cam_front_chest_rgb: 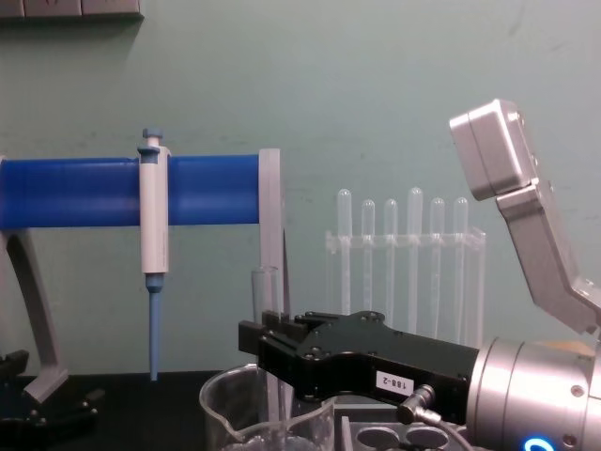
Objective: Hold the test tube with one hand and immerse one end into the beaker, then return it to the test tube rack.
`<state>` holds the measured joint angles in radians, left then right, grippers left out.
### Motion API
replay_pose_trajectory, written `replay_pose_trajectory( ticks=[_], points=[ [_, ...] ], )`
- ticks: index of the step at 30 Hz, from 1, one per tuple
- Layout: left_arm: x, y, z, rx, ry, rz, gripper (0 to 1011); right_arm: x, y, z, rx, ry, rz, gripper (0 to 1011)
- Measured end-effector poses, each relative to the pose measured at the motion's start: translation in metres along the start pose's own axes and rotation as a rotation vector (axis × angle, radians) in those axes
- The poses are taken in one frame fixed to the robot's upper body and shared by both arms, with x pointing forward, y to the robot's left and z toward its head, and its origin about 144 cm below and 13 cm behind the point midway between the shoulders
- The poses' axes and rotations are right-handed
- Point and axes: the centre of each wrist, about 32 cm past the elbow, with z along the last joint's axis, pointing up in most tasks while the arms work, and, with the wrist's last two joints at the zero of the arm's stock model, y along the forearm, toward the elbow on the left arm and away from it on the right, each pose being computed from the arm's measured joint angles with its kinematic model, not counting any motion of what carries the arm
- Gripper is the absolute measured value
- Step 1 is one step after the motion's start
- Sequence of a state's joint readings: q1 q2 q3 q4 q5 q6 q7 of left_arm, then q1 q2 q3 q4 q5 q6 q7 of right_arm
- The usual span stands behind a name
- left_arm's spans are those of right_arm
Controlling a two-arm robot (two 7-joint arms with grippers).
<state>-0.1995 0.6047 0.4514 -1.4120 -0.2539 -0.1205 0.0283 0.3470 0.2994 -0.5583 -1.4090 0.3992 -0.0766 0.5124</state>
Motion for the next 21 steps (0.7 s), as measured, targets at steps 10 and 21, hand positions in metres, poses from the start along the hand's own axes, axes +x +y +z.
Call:
replay_pose_trajectory(
  ticks=[10,21],
  points=[
    [0.0,0.0,0.0,0.0,0.0,0.0,1000,0.0,0.0,0.0,0.0,0.0,0.0,226],
    [0.0,0.0,0.0,0.0,0.0,0.0,1000,0.0,0.0,0.0,0.0,0.0,0.0,226]
  ],
)
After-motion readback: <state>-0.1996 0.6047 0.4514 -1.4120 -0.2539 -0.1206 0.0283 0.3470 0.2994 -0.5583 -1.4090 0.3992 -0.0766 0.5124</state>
